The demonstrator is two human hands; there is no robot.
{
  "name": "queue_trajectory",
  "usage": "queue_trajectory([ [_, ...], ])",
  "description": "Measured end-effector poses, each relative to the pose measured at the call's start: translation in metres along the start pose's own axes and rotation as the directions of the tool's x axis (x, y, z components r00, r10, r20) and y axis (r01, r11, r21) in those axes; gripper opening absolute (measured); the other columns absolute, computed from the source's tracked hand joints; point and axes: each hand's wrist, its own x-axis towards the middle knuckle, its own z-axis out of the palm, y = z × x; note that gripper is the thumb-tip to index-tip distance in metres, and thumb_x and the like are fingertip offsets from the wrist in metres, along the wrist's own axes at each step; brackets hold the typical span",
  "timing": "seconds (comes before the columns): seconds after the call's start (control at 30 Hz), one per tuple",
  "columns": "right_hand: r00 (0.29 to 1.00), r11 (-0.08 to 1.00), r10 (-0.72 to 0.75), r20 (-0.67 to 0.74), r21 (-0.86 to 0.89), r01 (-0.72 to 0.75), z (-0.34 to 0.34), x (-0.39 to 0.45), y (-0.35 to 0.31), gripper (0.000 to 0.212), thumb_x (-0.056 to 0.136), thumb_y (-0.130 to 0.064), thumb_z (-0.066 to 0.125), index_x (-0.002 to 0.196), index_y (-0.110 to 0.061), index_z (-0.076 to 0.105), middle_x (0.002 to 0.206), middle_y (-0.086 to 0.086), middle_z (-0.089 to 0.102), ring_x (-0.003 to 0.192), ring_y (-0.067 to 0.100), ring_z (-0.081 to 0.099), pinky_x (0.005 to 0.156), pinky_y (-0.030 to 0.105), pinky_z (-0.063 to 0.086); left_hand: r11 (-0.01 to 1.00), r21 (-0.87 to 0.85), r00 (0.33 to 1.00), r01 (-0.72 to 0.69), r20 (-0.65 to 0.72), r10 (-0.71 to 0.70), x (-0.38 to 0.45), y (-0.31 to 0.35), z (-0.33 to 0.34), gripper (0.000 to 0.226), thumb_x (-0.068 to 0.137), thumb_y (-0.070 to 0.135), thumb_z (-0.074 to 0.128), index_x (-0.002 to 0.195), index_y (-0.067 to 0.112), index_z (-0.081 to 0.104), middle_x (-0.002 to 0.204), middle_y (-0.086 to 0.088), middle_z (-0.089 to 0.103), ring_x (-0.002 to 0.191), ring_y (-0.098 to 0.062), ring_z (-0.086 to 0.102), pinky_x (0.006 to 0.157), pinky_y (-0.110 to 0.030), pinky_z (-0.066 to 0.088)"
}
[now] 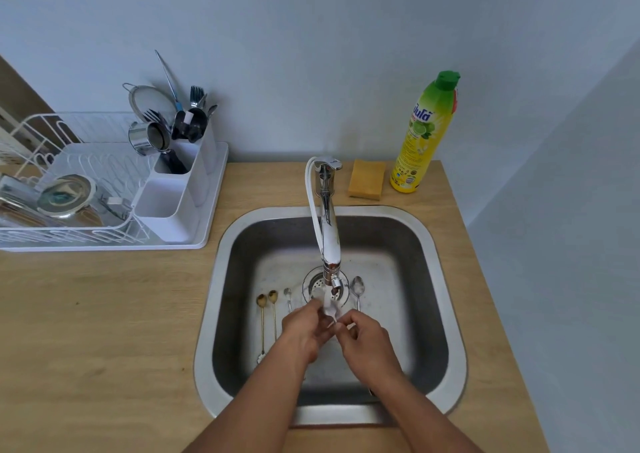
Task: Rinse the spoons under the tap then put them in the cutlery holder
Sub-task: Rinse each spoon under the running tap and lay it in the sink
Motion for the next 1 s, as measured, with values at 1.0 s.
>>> queue_trajectory([
  [1.0, 1.000, 0.999, -0.023, 0.003, 0.042, 0.023, -0.009, 0.005, 0.000, 0.017, 0.099, -0.028, 0.063, 0.084, -0.030, 0.069, 0.068, -0.018, 0.070, 0.063, 0.002, 0.063, 0.062, 0.024, 0.050, 0.964, 0.151, 0.975, -0.221, 0.023, 0.220, -0.014, -0.017, 0.009, 0.030, 0.103, 0.009, 0.059, 0.129, 0.020, 0.068, 0.104, -0.008, 0.080, 0.092, -0.025, 0.079, 0.084, -0.048, 0.066],
])
